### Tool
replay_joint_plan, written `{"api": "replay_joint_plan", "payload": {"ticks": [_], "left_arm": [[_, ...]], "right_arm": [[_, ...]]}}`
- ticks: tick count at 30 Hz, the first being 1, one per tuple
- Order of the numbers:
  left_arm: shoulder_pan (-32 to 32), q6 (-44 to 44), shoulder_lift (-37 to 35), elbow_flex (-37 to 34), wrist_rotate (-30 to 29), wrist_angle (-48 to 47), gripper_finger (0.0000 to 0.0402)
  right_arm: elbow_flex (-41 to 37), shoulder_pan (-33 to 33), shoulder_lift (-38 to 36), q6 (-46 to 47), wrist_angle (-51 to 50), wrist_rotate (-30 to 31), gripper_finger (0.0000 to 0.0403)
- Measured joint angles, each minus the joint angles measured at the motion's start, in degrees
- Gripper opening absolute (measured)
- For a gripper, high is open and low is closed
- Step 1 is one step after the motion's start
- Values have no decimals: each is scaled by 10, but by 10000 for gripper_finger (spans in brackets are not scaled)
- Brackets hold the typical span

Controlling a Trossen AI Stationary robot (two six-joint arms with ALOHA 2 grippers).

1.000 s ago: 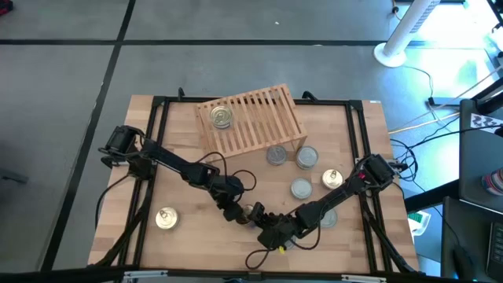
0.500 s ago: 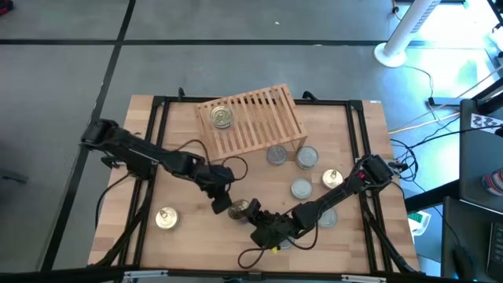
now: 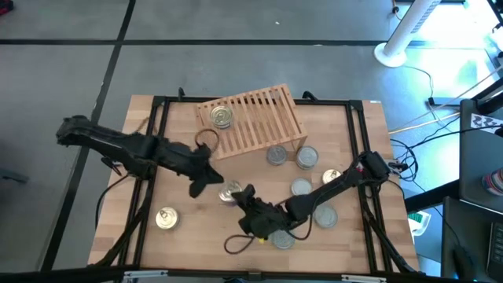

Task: Stack canned seafood by type on shelf
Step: Stack the blue tuna can on top of the blue tuna can on the shelf

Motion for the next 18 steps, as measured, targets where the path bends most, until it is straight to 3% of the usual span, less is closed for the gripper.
{"api": "replay_joint_plan", "payload": {"ticks": [10,18], "left_arm": [[0,135,-139,0,-89,-3,17],[0,282,-160,0,-203,-2,6]], "right_arm": [[84,-82,-1,-152,-1,56,206],[143,-167,-1,-219,0,49,192]]}}
